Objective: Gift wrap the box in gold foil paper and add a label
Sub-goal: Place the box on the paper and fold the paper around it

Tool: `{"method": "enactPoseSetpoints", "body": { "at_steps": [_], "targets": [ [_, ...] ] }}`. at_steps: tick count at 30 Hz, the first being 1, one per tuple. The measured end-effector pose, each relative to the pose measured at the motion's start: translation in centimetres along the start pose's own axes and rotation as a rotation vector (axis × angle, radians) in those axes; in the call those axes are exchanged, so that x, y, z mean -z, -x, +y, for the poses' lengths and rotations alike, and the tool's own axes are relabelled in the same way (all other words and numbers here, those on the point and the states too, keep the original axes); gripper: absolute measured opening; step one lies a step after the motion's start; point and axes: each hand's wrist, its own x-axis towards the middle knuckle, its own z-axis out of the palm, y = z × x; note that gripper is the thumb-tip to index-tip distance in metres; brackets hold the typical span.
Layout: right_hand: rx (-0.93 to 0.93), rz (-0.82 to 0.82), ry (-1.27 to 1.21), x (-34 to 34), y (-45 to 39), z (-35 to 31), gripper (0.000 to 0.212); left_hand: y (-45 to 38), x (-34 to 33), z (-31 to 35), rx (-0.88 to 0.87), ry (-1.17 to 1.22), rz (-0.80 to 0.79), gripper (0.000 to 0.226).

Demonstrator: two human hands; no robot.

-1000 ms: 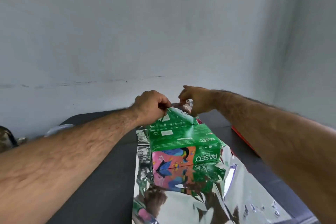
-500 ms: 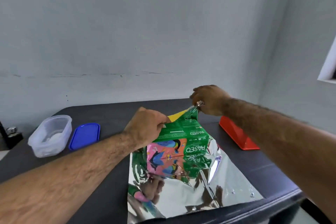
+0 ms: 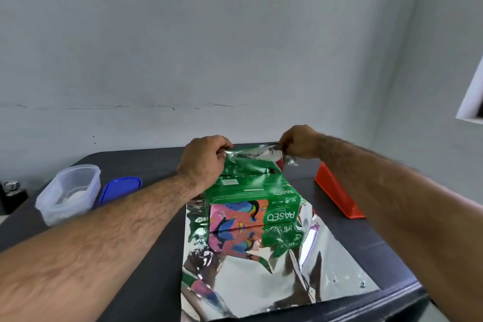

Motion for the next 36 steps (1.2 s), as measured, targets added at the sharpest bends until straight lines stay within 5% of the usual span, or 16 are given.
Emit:
{"method": "enactPoseSetpoints", "body": {
  "at_steps": [5, 8, 10, 12, 14, 26, 30, 33, 36],
  "targets": [
    [-0.104, 0.261, -0.029, 0.0, -0.7, 1.2, 0.028, -0.5, -0.8, 0.1, -0.032, -0.036, 0.072, 0.034],
    [-0.075, 0.257, 0.010, -0.3, -0.3, 1.4, 0.028, 0.7, -0.9, 0.7, -0.408, -0.306, 0.109, 0.046],
    [-0.052, 0.223, 0.007, -0.7, 0.4, 1.7, 0.029, 2.2, -1.5, 1.5, -0.648, -0.332, -0.084, 0.049],
    [-0.058, 0.219, 0.011, -1.1, 0.9, 2.2, 0.027, 3.3, -2.4, 2.3, -0.562, -0.408, -0.408, 0.074],
    [-0.074, 0.235, 0.017, -1.7, 1.4, 2.3, 0.026, 4.0, -3.6, 2.0, -0.451, -0.520, -0.544, 0.080],
    [0.098, 0.287, 0.315, 0.1, 2.8, 1.3, 0.031, 4.8, -3.9, -1.8, -0.368, -0.333, -0.561, 0.067],
    [0.010, 0.338, 0.203, -0.2, 2.6, 1.9, 0.029, 5.0, -3.1, -1.9, -0.550, -0.575, -0.381, 0.076],
    [-0.014, 0.344, 0.177, -0.3, 2.4, 2.1, 0.030, 7.8, -2.4, 0.0, -0.760, -0.303, -0.300, 0.051],
    [-0.052, 0.354, 0.149, -0.6, 2.1, 1.9, 0.030, 10.4, -1.9, 1.1, -0.744, -0.203, -0.439, 0.034]
  ]
}}
